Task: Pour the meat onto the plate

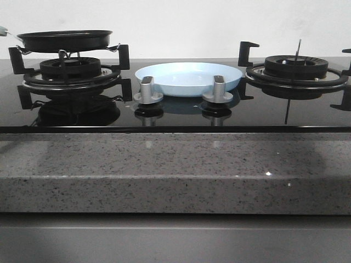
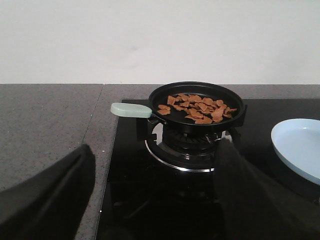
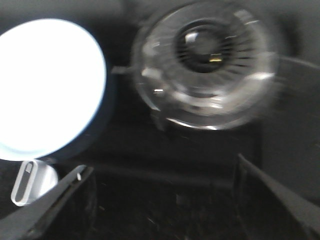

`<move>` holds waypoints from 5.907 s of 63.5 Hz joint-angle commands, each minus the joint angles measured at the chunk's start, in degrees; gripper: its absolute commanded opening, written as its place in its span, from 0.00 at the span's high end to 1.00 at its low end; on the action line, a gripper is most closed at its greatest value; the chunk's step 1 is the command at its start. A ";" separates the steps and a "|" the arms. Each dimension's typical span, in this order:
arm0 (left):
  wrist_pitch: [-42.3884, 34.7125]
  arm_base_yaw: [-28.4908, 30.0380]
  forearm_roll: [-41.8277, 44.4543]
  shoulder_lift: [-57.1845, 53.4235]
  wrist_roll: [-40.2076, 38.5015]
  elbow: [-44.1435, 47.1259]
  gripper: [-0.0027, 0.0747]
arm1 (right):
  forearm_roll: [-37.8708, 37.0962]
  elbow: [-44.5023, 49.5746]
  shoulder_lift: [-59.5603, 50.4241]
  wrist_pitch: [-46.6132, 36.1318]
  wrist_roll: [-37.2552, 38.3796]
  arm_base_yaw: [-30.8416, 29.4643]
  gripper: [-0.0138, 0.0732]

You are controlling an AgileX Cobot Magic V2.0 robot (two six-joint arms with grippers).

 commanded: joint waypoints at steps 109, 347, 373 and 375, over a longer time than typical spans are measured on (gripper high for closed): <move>-4.52 -0.39 -0.39 0.40 -0.46 -2.27 0.33 | 9.10 -49.51 43.38 22.95 -10.39 5.31 0.47; 11.22 7.23 -27.24 30.76 -0.46 -21.89 0.33 | 11.45 6.97 2.82 -13.57 -3.16 13.02 0.91; 32.12 20.10 -60.39 53.65 18.87 -37.23 0.33 | 11.45 6.97 2.82 -13.52 -3.16 13.02 0.91; 32.81 20.24 -61.29 54.70 19.18 -38.04 0.33 | 11.45 6.97 2.82 -13.52 -3.16 13.02 0.91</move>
